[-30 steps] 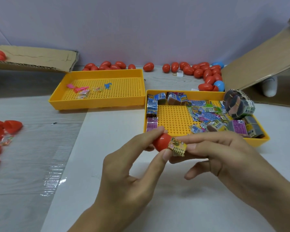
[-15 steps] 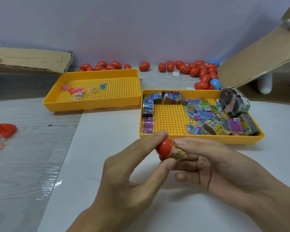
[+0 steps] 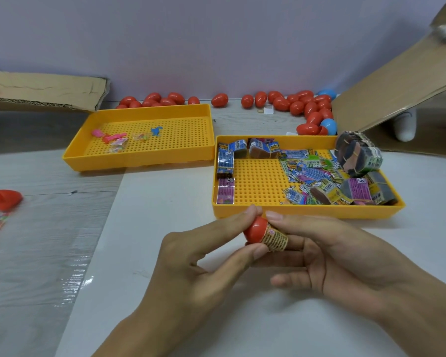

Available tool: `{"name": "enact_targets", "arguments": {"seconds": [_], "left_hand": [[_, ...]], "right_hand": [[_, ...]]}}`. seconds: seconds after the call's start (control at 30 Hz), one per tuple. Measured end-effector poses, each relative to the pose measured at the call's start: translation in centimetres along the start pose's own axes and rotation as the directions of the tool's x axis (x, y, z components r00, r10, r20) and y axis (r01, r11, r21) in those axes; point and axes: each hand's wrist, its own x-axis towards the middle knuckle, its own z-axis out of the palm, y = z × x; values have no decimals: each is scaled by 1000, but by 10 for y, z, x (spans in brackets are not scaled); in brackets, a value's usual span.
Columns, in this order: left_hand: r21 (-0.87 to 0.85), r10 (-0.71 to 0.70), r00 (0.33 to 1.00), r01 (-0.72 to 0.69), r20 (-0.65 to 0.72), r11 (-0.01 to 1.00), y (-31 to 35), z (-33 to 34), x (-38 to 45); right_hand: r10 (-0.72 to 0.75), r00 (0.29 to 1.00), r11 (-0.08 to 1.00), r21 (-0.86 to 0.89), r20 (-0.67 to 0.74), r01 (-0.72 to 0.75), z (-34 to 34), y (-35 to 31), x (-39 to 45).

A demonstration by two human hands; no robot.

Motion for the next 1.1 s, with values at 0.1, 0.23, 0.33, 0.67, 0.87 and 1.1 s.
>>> {"name": "enact_targets", "arguments": {"seconds": [0.1, 0.23, 0.33, 0.67, 0.87, 1.1], "left_hand": [[-16, -22, 1000, 22, 19, 1000, 0, 0, 0], [-6, 1, 1000, -1, 24, 1000, -1, 1, 0], [-33, 5, 1000, -4, 14, 999, -2, 2, -1], [-53, 55, 998, -57, -43, 997, -9, 0, 0], [-106, -7, 998, 1, -56, 994, -10, -2, 2], [-199, -77, 997, 69, -31, 977, -13, -1, 1]], "right_hand": [[5, 1000, 1000, -6, 7, -5, 0, 1, 1], [-3, 1000, 1000, 12, 8, 3, 0, 2, 2], [-20, 1000, 1000, 5, 5, 20, 1, 1, 1], [-245, 965, 938, -273, -94, 212, 5, 1, -2], [-309, 950, 914, -292, -49, 282, 3, 2, -4], [-752, 657, 470, -656, 53, 590, -1, 5, -4]]}}
